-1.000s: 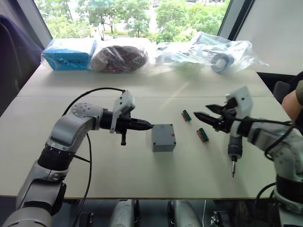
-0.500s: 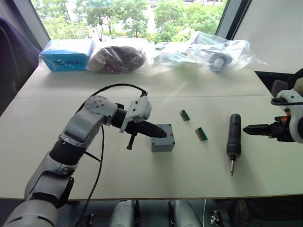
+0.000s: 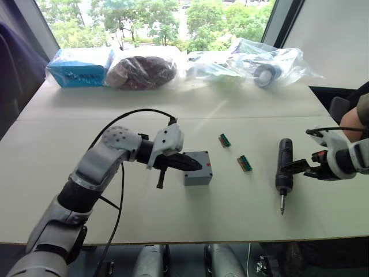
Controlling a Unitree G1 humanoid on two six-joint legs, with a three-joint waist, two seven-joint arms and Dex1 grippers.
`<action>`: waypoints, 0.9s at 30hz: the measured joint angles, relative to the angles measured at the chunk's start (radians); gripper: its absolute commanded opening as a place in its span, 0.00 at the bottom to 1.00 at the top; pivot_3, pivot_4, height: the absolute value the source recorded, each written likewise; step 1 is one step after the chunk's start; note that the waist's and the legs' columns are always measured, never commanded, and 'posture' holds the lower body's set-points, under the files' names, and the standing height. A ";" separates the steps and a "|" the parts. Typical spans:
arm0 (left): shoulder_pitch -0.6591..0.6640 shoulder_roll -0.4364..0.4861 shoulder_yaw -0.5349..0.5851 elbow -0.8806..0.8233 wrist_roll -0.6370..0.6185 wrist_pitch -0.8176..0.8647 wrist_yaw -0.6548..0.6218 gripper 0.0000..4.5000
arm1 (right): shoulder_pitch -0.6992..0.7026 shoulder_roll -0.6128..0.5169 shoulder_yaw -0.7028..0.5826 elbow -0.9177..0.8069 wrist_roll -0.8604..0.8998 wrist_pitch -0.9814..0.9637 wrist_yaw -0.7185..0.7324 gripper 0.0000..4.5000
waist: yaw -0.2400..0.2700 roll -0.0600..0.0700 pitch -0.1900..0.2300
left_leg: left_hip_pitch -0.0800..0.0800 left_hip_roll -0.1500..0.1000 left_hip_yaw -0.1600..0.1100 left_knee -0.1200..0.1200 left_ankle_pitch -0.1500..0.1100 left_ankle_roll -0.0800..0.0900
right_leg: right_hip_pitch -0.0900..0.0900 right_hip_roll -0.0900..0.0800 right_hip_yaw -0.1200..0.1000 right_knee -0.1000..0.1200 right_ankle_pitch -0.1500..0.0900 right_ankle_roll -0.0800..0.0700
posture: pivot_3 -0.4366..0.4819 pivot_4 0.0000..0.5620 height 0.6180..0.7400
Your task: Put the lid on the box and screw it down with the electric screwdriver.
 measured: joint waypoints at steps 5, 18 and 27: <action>0.021 0.000 0.013 -0.023 -0.007 0.034 0.046 0.00 | -0.026 0.037 0.047 0.018 -0.044 0.000 -0.020 1.00 | -0.001 0.000 0.000 | 0.000 0.000 0.000 0.000 0.000 0.000 | 0.000 0.000 0.000 0.000 0.000 0.000 | 0.48 0.27 1.00; 0.107 -0.012 0.043 -0.094 -0.029 0.083 0.164 0.00 | -0.120 0.086 0.241 -0.035 -0.325 -0.001 0.127 0.40 | -0.002 -0.011 -0.006 | 0.000 0.001 0.000 0.000 0.000 0.000 | 0.000 0.000 0.000 0.000 0.000 0.000 | 0.48 0.27 1.00; 0.114 -0.009 0.065 -0.091 -0.045 0.095 0.180 0.00 | -0.226 0.095 0.308 0.030 -0.531 -0.017 0.367 0.39 | -0.003 -0.006 -0.004 | 0.000 0.000 0.002 0.000 0.000 0.000 | -0.001 -0.001 0.000 0.000 0.000 0.000 | 0.48 0.27 1.00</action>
